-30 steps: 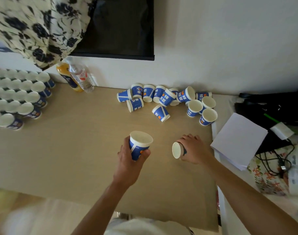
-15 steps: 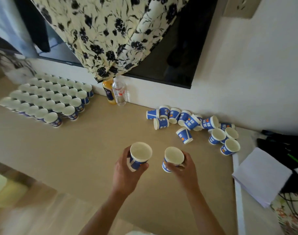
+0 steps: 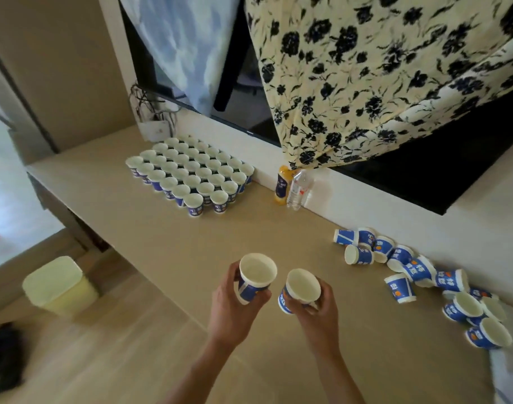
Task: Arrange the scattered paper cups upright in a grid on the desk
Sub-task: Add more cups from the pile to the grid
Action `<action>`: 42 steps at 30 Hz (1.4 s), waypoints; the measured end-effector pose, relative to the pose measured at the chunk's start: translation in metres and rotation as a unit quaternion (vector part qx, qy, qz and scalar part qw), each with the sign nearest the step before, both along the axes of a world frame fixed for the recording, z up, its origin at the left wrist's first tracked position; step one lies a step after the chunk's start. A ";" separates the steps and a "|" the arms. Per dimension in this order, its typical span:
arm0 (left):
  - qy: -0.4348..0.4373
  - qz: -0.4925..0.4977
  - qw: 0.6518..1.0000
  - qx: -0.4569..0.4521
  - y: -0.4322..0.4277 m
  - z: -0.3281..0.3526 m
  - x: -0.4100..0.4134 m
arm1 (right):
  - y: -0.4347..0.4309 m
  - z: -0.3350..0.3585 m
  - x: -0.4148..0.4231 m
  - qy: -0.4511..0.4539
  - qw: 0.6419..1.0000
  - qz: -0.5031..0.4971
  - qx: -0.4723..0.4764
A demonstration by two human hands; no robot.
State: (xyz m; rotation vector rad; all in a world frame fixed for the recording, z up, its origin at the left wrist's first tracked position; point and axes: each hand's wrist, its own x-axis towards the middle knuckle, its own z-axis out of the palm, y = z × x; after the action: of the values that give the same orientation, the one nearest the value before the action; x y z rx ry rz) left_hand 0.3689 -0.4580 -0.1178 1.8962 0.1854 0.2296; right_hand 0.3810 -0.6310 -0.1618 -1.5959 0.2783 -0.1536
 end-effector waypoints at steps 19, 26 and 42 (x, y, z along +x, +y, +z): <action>0.020 0.055 0.998 -0.009 0.186 -0.008 0.014 | 0.186 -0.011 0.042 0.019 0.998 0.041 0.037; 0.027 -0.003 0.999 0.027 0.225 -0.017 0.104 | 0.232 -0.045 0.122 0.020 0.999 0.010 0.039; 0.078 -0.085 0.987 0.111 0.307 -0.048 0.236 | 0.285 -0.129 0.274 0.061 0.994 -0.081 -0.040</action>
State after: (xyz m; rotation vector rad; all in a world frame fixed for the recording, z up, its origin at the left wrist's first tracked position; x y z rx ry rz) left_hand 0.6045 -0.1506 -0.1653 2.1393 0.1039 -0.0155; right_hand 0.6550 -0.3464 -0.2905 -1.6654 0.5034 -0.1940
